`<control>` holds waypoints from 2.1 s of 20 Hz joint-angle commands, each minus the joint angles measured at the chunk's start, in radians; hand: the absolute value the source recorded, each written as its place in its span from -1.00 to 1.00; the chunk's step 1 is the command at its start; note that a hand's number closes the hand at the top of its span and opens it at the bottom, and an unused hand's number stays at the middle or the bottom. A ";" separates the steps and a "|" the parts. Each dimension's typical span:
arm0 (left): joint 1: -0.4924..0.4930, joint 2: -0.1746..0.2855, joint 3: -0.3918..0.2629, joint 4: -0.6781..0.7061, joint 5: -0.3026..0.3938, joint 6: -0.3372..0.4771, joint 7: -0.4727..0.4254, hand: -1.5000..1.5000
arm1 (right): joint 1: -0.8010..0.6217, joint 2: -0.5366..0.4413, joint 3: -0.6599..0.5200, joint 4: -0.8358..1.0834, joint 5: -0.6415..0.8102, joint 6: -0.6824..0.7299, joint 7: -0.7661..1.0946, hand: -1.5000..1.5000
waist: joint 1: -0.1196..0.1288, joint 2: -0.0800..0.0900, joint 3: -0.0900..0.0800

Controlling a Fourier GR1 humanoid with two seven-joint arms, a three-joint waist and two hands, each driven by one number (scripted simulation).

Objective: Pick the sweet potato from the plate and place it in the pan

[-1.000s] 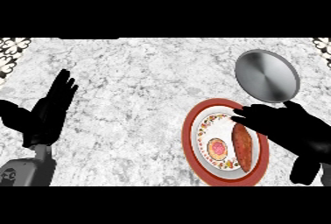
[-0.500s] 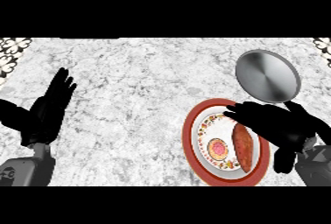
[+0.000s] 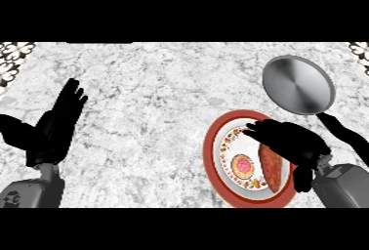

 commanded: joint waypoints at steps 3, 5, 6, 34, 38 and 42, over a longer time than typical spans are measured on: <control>-0.025 -0.048 -0.003 0.077 -0.046 0.010 -0.055 0.00 | -0.013 0.036 -0.025 0.110 0.063 -0.063 -0.084 -1.00 | -0.003 0.001 0.000; -0.058 -0.004 0.050 0.047 -0.002 -0.022 0.026 0.00 | 0.008 0.063 -0.036 0.091 0.071 -0.051 -0.079 -1.00 | -0.003 0.000 0.000; -0.012 -0.002 0.040 0.037 -0.012 -0.042 -0.012 0.00 | -0.020 0.088 -0.059 0.122 0.062 -0.058 -0.077 -1.00 | -0.001 0.000 0.000; -0.028 -0.042 0.076 0.078 -0.036 -0.054 -0.038 0.00 | -0.001 0.289 -0.147 0.035 0.160 -0.238 -0.055 1.00 | -0.015 -0.003 -0.001; -0.038 -0.063 0.046 0.062 -0.064 -0.038 -0.048 0.00 | -0.005 0.355 -0.124 -0.092 0.246 -0.228 0.133 1.00 | -0.017 -0.003 -0.001; -0.003 -0.037 0.063 -0.007 -0.036 -0.052 0.016 0.00 | -0.001 0.346 -0.129 -0.260 0.290 -0.312 0.153 1.00 | -0.010 -0.006 0.000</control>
